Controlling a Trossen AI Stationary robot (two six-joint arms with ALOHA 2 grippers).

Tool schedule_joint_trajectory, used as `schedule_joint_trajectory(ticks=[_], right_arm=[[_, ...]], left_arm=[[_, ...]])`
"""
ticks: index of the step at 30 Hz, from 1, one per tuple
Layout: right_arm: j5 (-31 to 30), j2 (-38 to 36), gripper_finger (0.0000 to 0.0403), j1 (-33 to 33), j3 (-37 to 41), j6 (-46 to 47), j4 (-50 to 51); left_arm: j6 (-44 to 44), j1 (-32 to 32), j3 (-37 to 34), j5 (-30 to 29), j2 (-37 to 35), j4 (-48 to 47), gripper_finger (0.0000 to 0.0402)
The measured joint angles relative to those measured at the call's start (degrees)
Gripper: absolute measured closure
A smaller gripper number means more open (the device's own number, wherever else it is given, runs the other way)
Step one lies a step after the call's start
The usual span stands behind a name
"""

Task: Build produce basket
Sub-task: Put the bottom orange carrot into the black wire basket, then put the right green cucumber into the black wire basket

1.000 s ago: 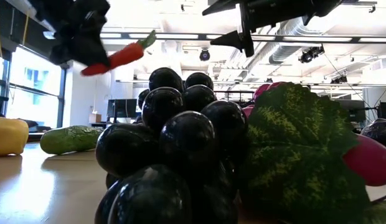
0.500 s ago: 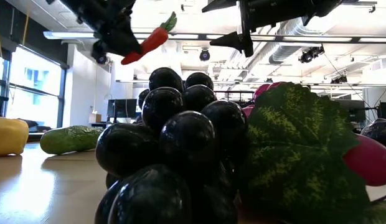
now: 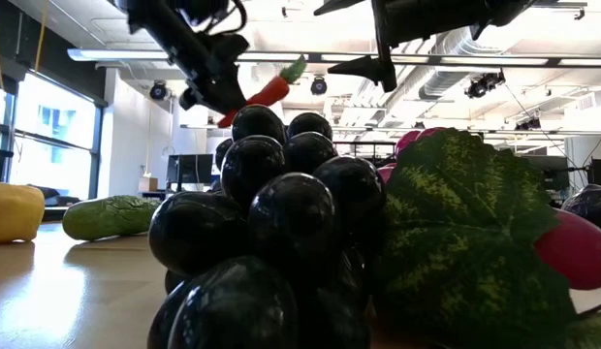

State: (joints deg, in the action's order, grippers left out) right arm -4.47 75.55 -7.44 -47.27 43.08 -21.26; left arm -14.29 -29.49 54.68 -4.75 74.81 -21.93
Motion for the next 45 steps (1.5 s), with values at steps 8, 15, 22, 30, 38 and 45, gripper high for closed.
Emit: schedule_joint_trajectory(ticks=[8, 15, 22, 30, 38, 45], right_arm=[[0.0, 0.0, 0.0008, 0.2, 0.0, 2.0, 0.0], [-3.5, 0.1, 0.0008, 4.0, -3.8, -0.9, 5.3], [-7.7, 0.6, 0.0008, 7.7, -12.5, 2.7, 21.7], [-9.1, 4.1, 0.0008, 11.6, -17.1, 14.9, 30.4], [-5.7, 9.7, 0.0008, 16.1, -18.1, 29.2, 34.8], [-2.4, 15.2, 0.0008, 18.2, -18.0, 38.2, 35.2]], left_arm=[[0.0, -2.4, 6.5, 7.1, 7.1, 0.0, 0.0298], [0.0, -2.5, 11.3, 9.3, 10.8, -0.1, 0.0262], [1.6, -2.5, 13.3, 7.3, 11.8, -0.2, 0.0192], [5.3, -3.6, 13.3, 7.0, 11.3, -4.5, 0.0157], [9.4, -4.3, 13.3, 8.8, 7.3, -11.4, 0.0161], [9.5, -4.2, 13.3, 8.7, 2.5, -14.7, 0.0161]])
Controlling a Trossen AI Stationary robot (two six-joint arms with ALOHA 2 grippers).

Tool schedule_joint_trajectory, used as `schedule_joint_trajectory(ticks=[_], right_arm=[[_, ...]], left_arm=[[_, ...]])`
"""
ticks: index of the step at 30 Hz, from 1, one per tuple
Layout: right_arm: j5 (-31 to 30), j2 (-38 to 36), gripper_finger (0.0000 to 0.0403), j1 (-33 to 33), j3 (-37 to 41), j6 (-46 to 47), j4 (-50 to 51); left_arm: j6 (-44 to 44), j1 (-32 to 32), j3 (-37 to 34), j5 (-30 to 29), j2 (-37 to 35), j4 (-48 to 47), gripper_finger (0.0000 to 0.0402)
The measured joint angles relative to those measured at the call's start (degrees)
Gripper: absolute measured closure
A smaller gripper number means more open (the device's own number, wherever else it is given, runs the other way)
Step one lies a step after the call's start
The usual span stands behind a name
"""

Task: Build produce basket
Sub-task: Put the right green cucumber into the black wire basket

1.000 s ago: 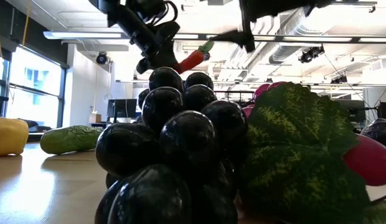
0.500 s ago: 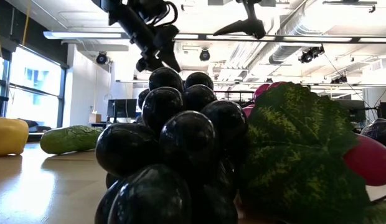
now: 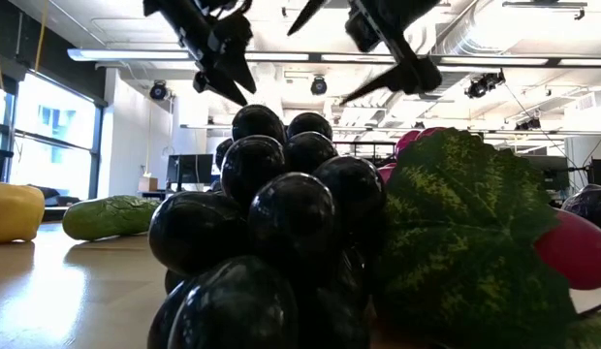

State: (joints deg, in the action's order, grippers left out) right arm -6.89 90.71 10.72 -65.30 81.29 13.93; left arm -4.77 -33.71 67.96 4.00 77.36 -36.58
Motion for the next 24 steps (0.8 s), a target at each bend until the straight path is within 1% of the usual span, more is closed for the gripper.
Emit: schedule_joint_trajectory(ticks=[9, 17, 21, 24], right_arm=[[4.2, 6.0, 0.0008, 0.3, 0.0, 9.5, -1.1], [7.4, 10.4, 0.0009, 0.3, 0.0, 16.8, -1.7], [7.6, 11.9, 0.0009, 0.3, 0.0, 19.6, -1.8], [7.6, 12.8, 0.0009, 0.2, 0.0, 21.0, -1.8]], left_arm=[[-1.3, 0.0, 0.0, -0.1, -4.9, -8.1, 0.0161], [-2.1, 0.0, 0.0, -0.2, -5.6, -18.7, 0.0161], [-1.0, 0.0, 0.0, -0.9, -5.6, -19.6, 0.0161], [-1.0, 0.0, 0.0, -2.5, -5.6, -19.6, 0.0161]])
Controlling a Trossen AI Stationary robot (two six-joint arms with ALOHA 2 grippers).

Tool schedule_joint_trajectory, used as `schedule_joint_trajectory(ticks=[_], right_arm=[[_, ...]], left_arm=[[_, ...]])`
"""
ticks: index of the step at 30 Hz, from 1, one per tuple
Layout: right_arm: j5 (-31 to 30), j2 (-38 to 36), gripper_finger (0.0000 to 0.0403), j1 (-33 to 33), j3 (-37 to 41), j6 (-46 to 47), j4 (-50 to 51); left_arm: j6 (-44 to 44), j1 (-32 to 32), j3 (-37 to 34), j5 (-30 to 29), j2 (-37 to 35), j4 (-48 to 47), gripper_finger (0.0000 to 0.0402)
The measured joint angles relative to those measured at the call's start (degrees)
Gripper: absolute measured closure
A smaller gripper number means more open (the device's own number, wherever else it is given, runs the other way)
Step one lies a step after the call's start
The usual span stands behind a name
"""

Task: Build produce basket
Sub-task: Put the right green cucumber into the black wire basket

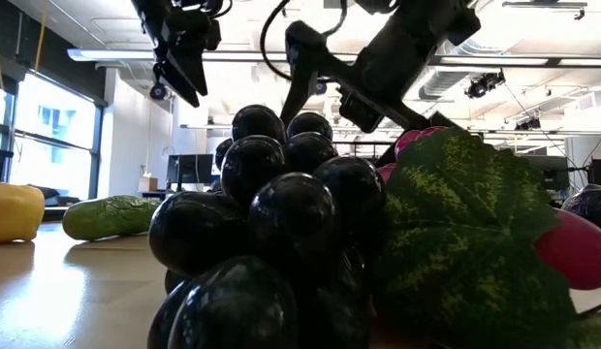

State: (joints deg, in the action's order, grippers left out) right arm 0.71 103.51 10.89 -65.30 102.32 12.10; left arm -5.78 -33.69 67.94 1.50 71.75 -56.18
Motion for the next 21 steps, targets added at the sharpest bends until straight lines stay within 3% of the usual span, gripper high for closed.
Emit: schedule_joint_trajectory(ticks=[21], right_arm=[[0.4, 6.2, 0.0014, -1.7, 0.0, 8.2, -3.6]], left_arm=[[1.0, 0.0, 0.0, -0.7, 0.0, 0.1, 0.0161]])
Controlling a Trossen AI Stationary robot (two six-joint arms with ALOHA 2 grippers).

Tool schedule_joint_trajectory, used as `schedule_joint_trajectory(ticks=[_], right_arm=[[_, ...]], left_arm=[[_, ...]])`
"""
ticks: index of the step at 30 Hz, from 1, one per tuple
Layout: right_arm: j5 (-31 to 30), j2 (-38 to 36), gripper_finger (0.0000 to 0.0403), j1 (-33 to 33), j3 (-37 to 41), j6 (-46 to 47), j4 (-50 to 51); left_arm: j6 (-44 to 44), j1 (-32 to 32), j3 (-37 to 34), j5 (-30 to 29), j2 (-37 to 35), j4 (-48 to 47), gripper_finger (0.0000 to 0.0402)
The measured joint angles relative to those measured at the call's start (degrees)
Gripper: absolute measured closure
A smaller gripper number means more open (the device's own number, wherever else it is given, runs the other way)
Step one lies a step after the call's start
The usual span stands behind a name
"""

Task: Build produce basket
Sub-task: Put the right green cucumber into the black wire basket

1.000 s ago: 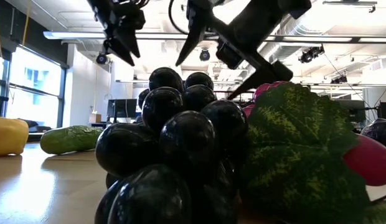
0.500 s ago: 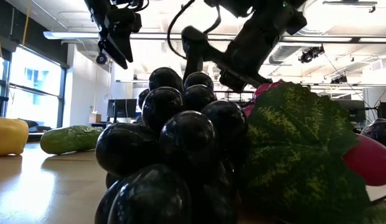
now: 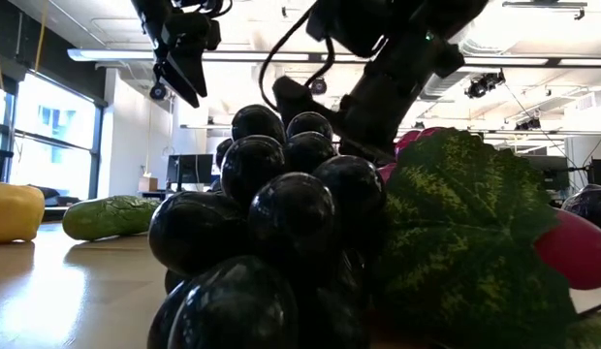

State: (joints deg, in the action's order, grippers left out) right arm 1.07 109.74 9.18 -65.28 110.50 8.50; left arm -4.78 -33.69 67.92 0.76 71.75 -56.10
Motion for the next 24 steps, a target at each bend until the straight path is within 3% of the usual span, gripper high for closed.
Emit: schedule_joint_trajectory(ticks=[14, 24], right_arm=[[1.5, 1.8, 0.0105, -0.9, 0.0, 1.3, -0.1], [-1.2, 1.7, 0.0227, -1.0, -0.1, 1.1, 2.4]], left_arm=[[1.0, 0.0, 0.0, -0.2, 0.0, 0.0, 0.0161], [2.5, 0.0, 0.0, -0.4, 0.0, 0.1, 0.0161]])
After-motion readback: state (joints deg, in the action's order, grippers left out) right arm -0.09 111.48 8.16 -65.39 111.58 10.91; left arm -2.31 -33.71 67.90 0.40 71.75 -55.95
